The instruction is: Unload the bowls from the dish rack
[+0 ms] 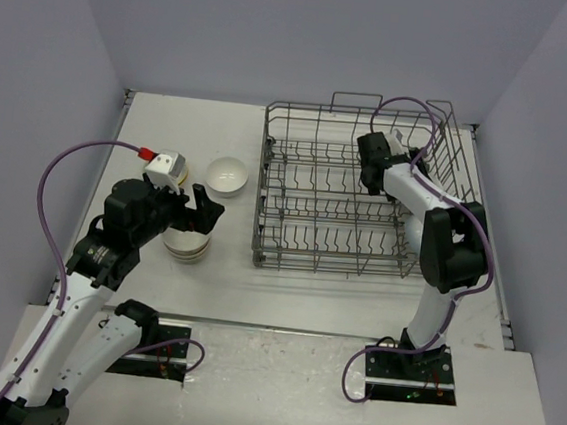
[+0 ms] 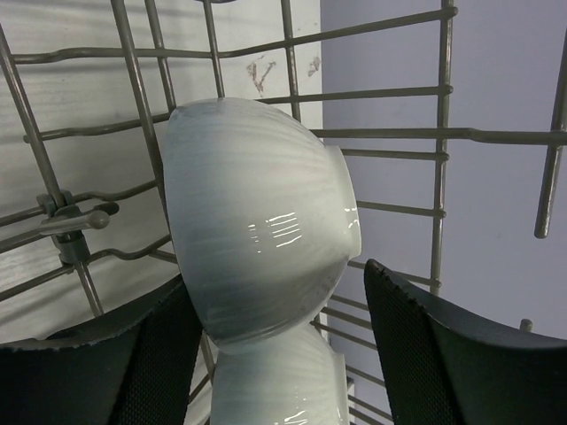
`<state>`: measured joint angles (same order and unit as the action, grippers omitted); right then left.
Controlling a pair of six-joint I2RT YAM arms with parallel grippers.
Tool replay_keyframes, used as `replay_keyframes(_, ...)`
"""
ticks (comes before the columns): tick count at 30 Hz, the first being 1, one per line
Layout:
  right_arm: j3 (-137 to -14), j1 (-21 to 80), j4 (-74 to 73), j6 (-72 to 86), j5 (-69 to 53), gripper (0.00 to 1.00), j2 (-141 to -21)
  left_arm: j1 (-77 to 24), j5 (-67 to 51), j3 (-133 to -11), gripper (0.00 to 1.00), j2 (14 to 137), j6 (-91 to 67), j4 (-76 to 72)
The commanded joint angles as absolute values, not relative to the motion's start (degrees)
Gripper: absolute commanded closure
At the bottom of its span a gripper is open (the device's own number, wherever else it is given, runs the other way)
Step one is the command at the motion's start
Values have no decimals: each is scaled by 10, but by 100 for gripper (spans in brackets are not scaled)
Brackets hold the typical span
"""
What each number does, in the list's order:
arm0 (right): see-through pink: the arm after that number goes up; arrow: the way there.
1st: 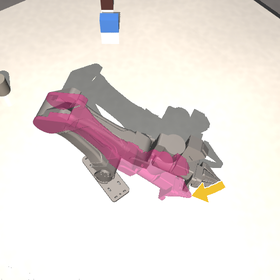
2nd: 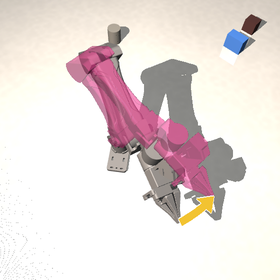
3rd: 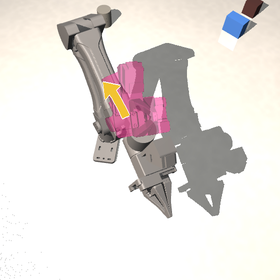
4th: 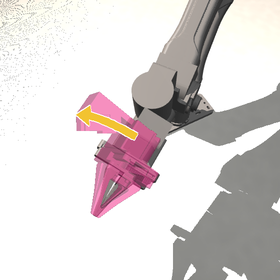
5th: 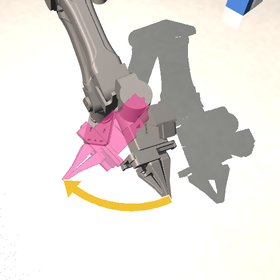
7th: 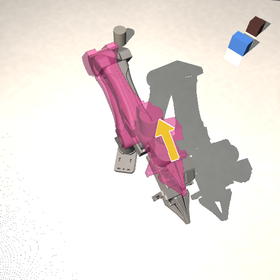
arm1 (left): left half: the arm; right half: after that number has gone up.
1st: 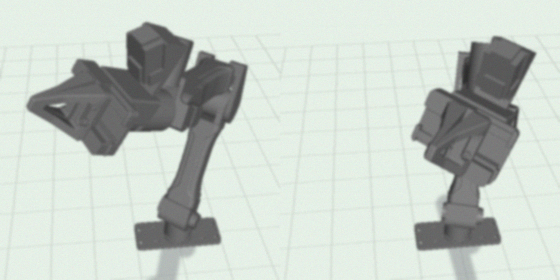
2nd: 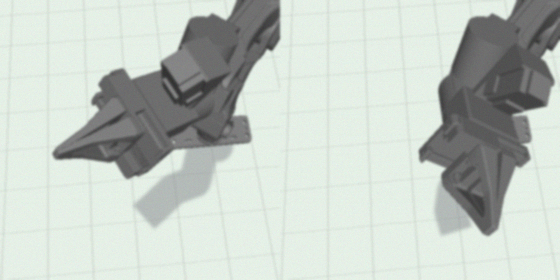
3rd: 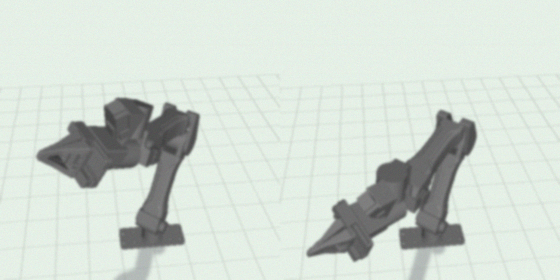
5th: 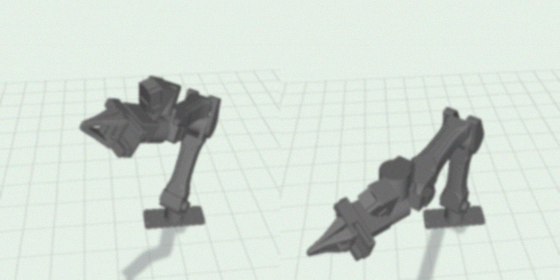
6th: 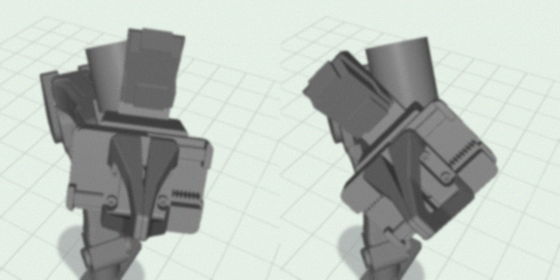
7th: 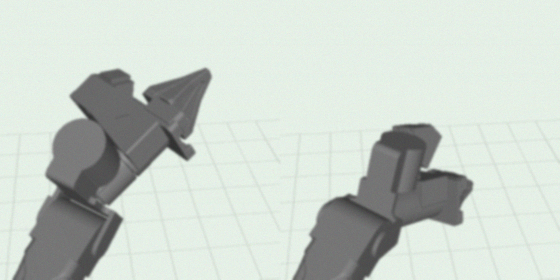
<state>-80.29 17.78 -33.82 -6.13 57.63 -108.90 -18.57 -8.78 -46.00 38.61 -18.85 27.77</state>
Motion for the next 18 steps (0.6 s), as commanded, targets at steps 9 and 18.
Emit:
replay_keyframes(9,-809,156,-286,-103,613,47,-1068,-191,-101,-454,0,389,-177,250)
replay_keyframes(18,-807,149,-261,-123,614,60,-1071,-191,-104,-454,0,392,-176,249)
